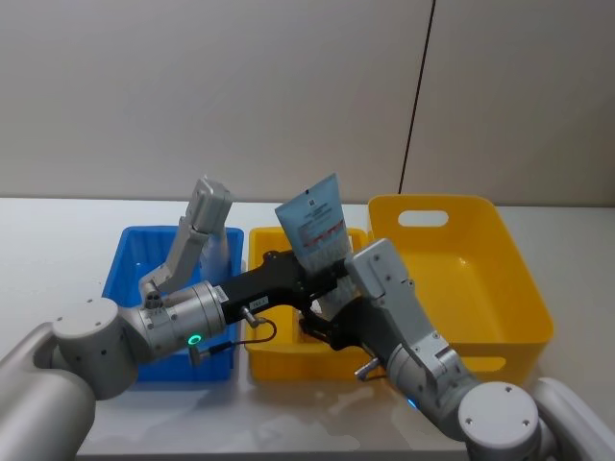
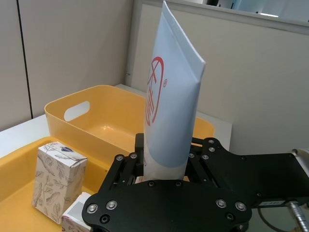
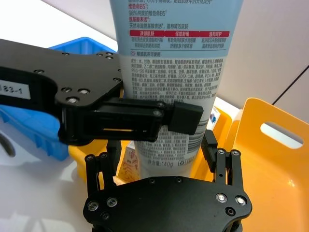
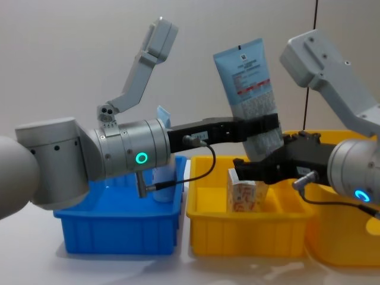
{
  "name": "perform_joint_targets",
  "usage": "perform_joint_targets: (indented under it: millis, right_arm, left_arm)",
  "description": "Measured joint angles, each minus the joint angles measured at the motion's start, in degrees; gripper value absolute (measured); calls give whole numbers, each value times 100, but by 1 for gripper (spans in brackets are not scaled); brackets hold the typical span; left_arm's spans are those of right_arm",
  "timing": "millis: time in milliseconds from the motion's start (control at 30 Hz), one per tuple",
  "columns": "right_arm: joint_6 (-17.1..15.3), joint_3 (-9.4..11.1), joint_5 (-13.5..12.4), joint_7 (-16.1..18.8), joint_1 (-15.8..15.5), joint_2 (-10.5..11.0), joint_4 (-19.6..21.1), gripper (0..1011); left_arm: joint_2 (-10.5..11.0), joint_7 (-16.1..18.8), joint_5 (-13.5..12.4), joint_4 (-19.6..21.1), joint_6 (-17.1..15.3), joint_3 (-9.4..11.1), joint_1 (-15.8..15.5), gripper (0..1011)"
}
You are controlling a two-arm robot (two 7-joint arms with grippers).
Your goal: Bimanual collaborative sorting of washing and personal care products
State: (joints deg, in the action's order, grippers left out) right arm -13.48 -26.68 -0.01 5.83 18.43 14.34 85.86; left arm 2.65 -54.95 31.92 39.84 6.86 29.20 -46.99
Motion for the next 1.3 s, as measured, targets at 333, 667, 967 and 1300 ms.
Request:
perform_joint_targets:
  millis: [333, 667, 967, 1300]
  right_arm:
    - [81, -1, 90, -67, 157, -169, -262, 999]
    - [128, -2, 137, -101, 236, -252, -385, 753]
    - [150, -2, 154, -112, 266, -287, -441, 589]
    - [159, -2, 164, -120, 283, -306, -473, 536]
  left_arm:
    - [0, 0, 0, 0, 0, 0, 0, 348]
    - [0, 0, 0, 0, 0, 0, 0, 348]
    - [0, 3, 0, 0, 0, -1, 0, 348]
    - [-1, 2, 0, 0, 1, 0, 0, 429]
